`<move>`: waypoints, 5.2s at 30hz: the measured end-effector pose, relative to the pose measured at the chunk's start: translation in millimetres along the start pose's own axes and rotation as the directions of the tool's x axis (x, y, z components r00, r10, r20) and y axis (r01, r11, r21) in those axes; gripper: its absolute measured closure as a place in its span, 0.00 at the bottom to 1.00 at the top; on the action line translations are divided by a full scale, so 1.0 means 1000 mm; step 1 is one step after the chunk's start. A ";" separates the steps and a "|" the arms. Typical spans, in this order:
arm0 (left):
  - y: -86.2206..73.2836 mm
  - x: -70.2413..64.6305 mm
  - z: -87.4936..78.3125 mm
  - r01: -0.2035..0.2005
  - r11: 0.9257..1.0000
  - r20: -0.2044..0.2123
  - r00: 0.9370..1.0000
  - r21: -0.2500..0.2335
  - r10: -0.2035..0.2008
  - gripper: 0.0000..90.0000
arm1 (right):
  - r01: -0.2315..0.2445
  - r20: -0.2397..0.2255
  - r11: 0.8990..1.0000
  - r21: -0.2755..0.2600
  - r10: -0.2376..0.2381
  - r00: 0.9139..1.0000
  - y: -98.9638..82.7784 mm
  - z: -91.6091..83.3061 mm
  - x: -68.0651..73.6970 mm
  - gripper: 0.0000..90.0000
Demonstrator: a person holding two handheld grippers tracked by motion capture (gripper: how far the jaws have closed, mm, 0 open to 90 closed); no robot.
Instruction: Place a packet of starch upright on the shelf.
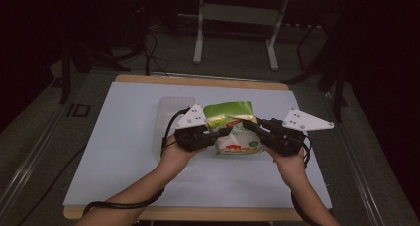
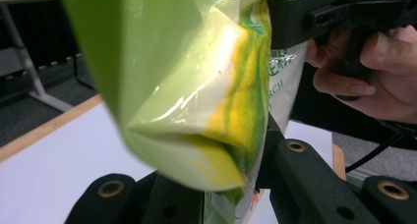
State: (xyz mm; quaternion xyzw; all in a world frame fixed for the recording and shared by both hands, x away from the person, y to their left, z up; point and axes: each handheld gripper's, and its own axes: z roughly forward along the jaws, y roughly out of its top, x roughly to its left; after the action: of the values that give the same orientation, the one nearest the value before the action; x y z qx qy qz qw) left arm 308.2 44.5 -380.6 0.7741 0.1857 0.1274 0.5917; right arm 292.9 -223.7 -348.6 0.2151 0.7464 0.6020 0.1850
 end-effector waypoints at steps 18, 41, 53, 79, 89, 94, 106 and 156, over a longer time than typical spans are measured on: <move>0.023 0.033 -0.027 -0.012 1.000 -0.051 0.999 0.015 0.012 0.89 | -0.081 0.017 0.996 -0.045 0.082 0.996 0.010 -0.023 -0.013 0.32; 0.016 0.113 -0.069 -0.122 0.988 -0.106 0.986 0.098 0.132 0.89 | -0.095 0.018 0.995 -0.035 0.096 0.995 -0.021 -0.046 -0.029 0.15; 0.004 0.154 -0.065 -0.066 0.990 -0.181 0.980 0.124 0.088 0.89 | -0.106 0.018 0.994 -0.016 0.106 0.994 -0.028 -0.051 -0.032 0.16; -0.042 0.202 -0.045 -0.027 0.975 -0.199 0.977 0.221 0.072 0.89 | -0.125 0.005 0.992 0.019 0.125 0.992 -0.043 -0.047 -0.040 0.16; -0.055 0.209 -0.043 -0.025 0.972 -0.197 0.978 0.232 0.073 0.89 | -0.126 -0.011 0.992 0.027 0.126 0.992 -0.046 -0.045 -0.041 0.16; -0.064 0.209 -0.037 -0.029 0.968 -0.183 0.980 0.249 0.076 0.89 | -0.127 -0.015 0.991 0.042 0.127 0.992 -0.049 -0.042 -0.041 0.16; -0.088 0.211 -0.021 -0.100 0.949 -0.161 0.975 0.297 0.153 0.89 | -0.131 -0.026 0.989 0.068 0.133 0.991 -0.056 -0.035 -0.038 0.16; -0.068 0.180 -0.070 0.264 0.947 -0.298 0.933 0.181 -0.203 0.01 | -0.151 -0.015 0.984 0.096 0.153 0.988 -0.069 -0.041 -0.039 0.16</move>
State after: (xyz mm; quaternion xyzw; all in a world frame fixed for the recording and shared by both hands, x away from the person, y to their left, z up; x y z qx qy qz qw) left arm 431.1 199.7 -431.7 0.7812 0.3702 0.1413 0.4825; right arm 296.8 -291.2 -406.5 0.2732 0.7575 0.5808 0.1196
